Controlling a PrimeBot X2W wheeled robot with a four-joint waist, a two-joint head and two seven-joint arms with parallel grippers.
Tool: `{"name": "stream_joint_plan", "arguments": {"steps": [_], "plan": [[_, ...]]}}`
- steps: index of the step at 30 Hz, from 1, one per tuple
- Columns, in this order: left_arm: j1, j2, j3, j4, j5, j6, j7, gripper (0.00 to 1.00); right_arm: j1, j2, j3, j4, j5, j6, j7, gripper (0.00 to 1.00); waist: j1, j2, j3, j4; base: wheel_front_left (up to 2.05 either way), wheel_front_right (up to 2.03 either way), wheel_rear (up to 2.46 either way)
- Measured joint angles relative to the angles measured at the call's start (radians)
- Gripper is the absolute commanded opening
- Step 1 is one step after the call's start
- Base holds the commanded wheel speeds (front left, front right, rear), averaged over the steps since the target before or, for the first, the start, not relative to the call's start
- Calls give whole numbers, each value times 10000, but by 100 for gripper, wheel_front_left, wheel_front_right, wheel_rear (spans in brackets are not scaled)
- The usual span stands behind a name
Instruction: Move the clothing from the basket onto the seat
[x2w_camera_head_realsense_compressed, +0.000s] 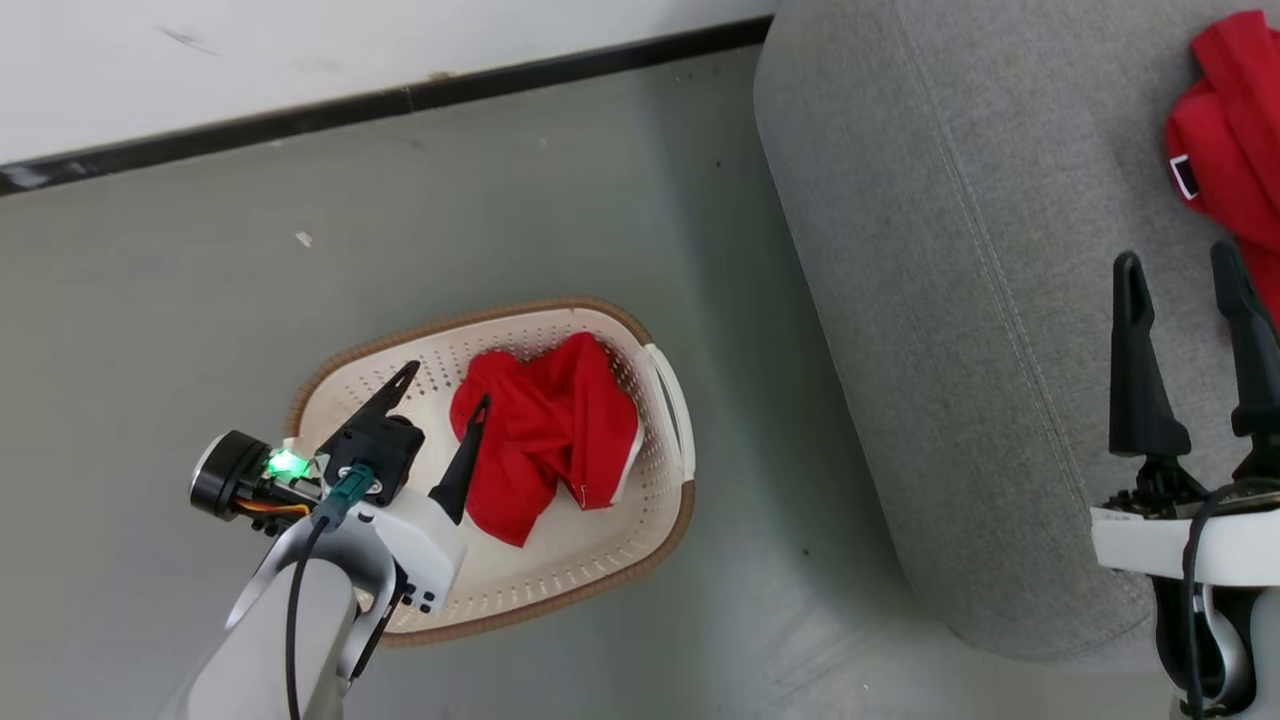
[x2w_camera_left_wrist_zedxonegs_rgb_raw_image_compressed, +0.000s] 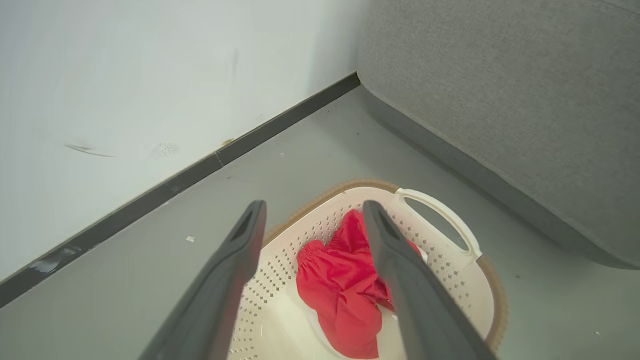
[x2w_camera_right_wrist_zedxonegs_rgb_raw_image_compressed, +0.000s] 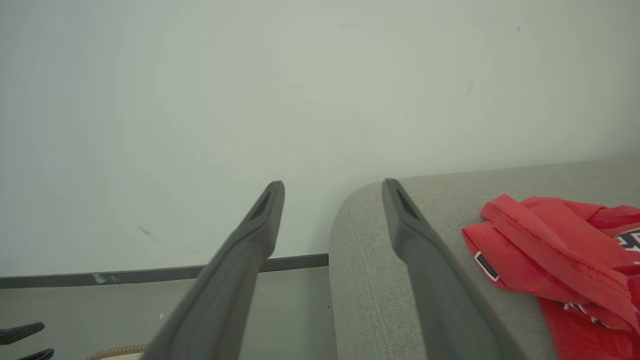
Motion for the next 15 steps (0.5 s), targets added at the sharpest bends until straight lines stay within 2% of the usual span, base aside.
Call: {"name": "stream_joint_plan", "arguments": {"steps": [15], "plan": [[-986,90,-364,1616,662,-48,211,100,-1392,0,311,-31,633,0,0,100,0,0,1575,-836,0,0,0]]}}
